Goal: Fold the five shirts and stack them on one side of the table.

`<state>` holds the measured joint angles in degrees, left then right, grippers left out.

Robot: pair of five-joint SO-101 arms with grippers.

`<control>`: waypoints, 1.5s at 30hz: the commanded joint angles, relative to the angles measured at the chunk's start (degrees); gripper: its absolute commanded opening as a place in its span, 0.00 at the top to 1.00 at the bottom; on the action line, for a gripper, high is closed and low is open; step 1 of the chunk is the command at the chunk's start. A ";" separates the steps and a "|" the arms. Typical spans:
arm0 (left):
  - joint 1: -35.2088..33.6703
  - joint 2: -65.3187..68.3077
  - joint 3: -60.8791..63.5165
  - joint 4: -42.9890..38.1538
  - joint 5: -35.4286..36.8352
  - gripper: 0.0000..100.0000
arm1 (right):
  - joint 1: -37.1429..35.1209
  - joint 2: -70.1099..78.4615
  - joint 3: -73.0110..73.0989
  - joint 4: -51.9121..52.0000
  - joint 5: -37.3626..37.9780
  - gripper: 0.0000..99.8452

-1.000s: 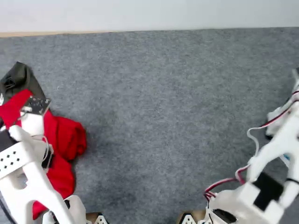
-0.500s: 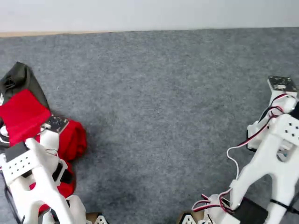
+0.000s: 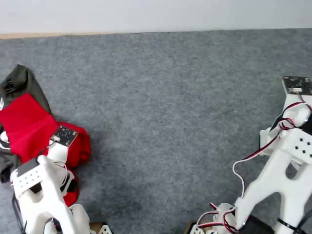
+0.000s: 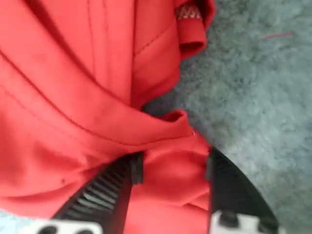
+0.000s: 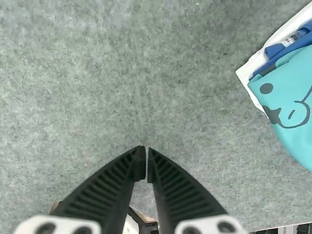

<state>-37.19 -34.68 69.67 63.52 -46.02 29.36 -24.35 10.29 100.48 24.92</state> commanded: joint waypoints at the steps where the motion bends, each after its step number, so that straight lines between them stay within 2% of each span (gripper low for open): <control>1: 0.18 -0.88 0.92 -2.99 -0.62 0.86 | -0.40 -2.15 -0.35 2.42 -0.44 0.99; 5: 0.26 -1.23 -1.19 -2.64 -0.44 1.00 | -0.40 -2.33 -0.35 2.42 -0.44 0.99; 10: 1.58 -1.49 -13.41 7.12 1.41 1.00 | -0.40 -4.18 -0.35 2.42 -0.44 0.99; 15: 7.74 -1.49 -31.96 15.47 14.07 1.00 | -0.40 -6.73 -0.35 2.42 -0.35 0.99; 21: 21.63 -1.05 -47.78 17.58 29.19 1.00 | -0.40 -10.24 -0.35 2.42 -0.26 0.99; 27: 41.23 -0.97 -51.91 11.78 38.51 1.00 | -0.40 -13.49 0.53 2.51 -0.09 0.99; 31: 55.56 0.00 -50.86 5.89 39.82 1.00 | -0.40 -15.87 5.01 2.51 0.35 0.99; 34: 63.65 3.87 -51.03 3.52 39.82 1.00 | -0.40 -18.59 8.79 2.42 2.81 0.99; 39: 70.77 13.01 -51.56 -4.31 39.82 1.00 | -0.31 -23.78 13.36 2.42 5.36 0.99; 42: 72.18 20.31 -55.78 -9.67 39.82 1.00 | -0.31 -25.98 15.56 2.42 6.51 0.99; 45: 72.18 29.89 -63.69 -11.16 39.82 1.00 | -0.40 -26.95 18.46 2.33 6.77 0.99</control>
<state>34.37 -11.30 14.11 55.08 -6.37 29.36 -49.67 27.69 100.48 30.90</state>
